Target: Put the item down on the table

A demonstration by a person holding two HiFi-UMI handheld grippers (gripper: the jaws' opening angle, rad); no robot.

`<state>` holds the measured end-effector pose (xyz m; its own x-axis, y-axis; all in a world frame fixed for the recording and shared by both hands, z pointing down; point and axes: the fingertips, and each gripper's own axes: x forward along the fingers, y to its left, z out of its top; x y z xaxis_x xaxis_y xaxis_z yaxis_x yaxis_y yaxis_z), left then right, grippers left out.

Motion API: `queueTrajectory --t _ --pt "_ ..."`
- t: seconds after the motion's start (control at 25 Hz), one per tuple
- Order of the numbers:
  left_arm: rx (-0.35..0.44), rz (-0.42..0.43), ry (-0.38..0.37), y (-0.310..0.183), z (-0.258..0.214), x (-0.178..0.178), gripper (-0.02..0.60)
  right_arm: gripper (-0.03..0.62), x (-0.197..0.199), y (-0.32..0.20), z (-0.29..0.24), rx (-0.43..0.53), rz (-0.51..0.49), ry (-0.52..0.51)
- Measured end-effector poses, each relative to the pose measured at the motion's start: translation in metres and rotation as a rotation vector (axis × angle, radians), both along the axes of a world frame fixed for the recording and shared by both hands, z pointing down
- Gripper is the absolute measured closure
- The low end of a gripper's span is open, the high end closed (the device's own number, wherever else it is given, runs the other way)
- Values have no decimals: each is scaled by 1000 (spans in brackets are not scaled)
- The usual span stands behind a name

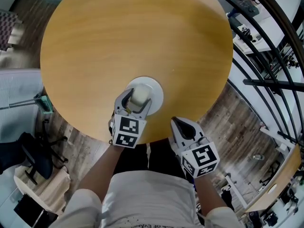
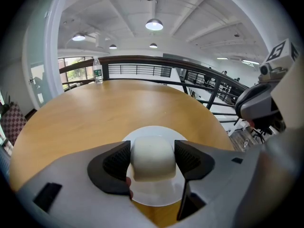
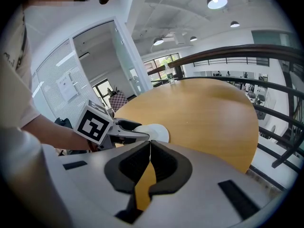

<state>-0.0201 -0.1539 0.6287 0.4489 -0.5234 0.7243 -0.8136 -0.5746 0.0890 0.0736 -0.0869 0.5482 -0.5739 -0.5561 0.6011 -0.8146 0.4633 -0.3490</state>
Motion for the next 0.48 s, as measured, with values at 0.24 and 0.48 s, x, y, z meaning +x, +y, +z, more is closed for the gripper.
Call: queueTrajectory --t 0.24,0.48 --pt "-1 0 0 4 1 2 278 568 2 3 0 -2 0 -3" --pt "-17 -4 -23 9 9 1 278 568 -1 3 0 -4 0 -4"
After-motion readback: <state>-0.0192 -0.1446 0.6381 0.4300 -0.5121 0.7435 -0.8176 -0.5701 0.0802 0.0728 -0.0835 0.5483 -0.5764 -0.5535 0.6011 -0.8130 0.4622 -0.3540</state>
